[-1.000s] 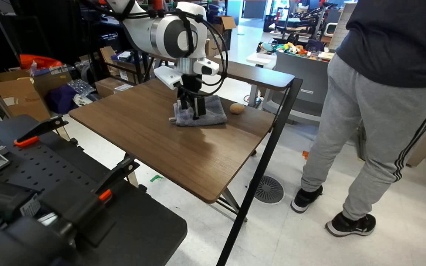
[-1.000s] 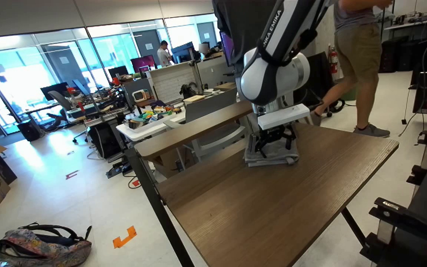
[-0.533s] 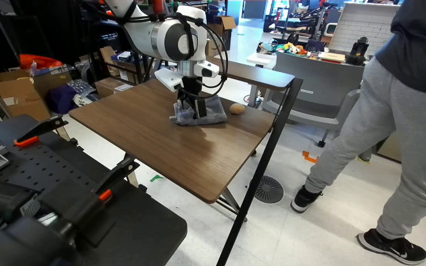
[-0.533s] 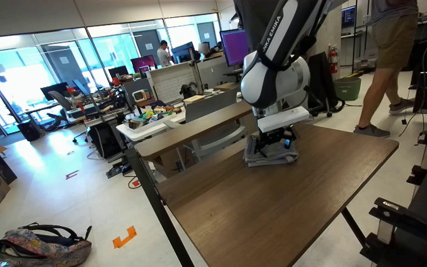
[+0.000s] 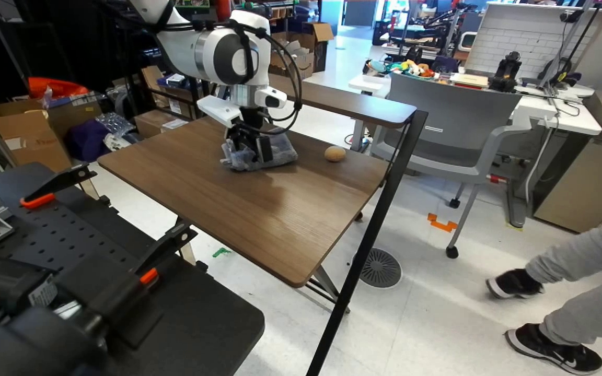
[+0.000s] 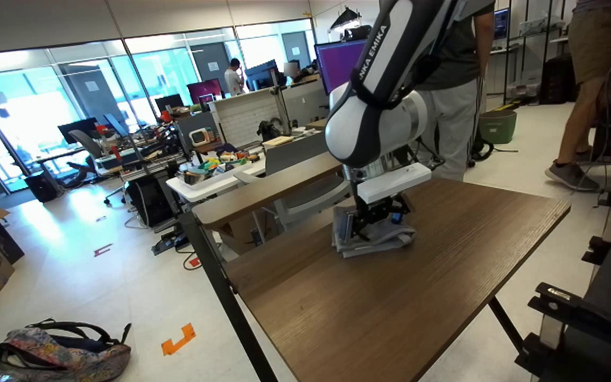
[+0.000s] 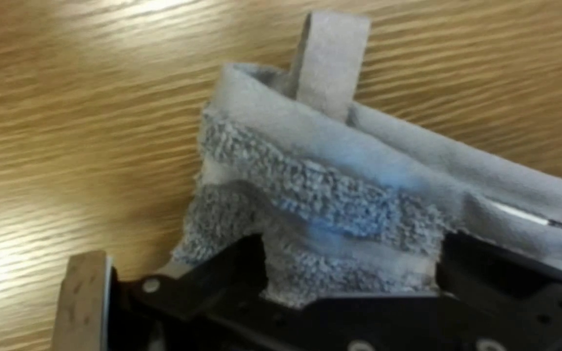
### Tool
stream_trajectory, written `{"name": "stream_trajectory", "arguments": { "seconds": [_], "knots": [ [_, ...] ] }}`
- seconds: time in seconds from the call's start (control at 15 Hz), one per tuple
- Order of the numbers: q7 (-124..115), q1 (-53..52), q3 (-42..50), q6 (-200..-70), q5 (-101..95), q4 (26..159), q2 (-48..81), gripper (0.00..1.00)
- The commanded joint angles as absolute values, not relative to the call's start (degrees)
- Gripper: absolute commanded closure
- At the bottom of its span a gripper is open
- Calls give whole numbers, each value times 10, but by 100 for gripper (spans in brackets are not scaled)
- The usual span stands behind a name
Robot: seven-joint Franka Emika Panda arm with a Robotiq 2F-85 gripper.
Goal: Move the brown object to the left then use the towel to wipe the table
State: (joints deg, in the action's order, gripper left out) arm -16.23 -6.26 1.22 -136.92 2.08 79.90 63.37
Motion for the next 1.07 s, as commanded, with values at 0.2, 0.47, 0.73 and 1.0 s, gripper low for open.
{"name": "stream_trajectory", "arguments": {
  "seconds": [0.2,0.47,0.73,1.0],
  "knots": [
    [-183,-134,-6,-1394,21,714,703,0],
    [-234,-135,32,-1377,19,626,759,0],
    [-282,-101,70,-1369,24,581,784,0],
    [-277,-78,71,-1354,20,574,790,0]
  ]
}}
